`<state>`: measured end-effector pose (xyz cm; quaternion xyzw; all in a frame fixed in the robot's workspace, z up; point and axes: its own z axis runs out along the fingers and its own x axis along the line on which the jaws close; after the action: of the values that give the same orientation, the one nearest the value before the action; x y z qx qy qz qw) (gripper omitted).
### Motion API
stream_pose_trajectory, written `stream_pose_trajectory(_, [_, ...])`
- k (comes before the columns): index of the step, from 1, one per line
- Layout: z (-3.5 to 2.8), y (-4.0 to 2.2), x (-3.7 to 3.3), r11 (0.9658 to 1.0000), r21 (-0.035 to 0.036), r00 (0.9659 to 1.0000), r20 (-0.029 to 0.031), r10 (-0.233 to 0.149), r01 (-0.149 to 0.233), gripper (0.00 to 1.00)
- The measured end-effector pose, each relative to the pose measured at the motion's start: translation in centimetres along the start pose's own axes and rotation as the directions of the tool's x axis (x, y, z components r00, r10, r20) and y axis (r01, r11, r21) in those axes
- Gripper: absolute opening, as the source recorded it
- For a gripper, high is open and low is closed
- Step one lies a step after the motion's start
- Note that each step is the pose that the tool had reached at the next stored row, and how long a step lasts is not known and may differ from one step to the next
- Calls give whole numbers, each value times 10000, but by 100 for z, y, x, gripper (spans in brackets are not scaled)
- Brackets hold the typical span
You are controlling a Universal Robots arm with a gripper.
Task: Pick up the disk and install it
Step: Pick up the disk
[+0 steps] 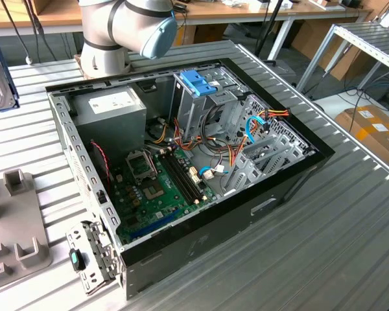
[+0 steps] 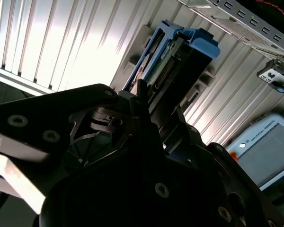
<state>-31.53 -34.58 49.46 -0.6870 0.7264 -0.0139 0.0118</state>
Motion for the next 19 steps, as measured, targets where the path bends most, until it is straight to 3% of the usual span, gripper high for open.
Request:
stream_pose_trajectory(6, [5,-128,-8,10000,0,10000,0,0,0,35])
stream_pose_trajectory(19, [17,-484,-29,10000,0,10000,-1,1,-1,35])
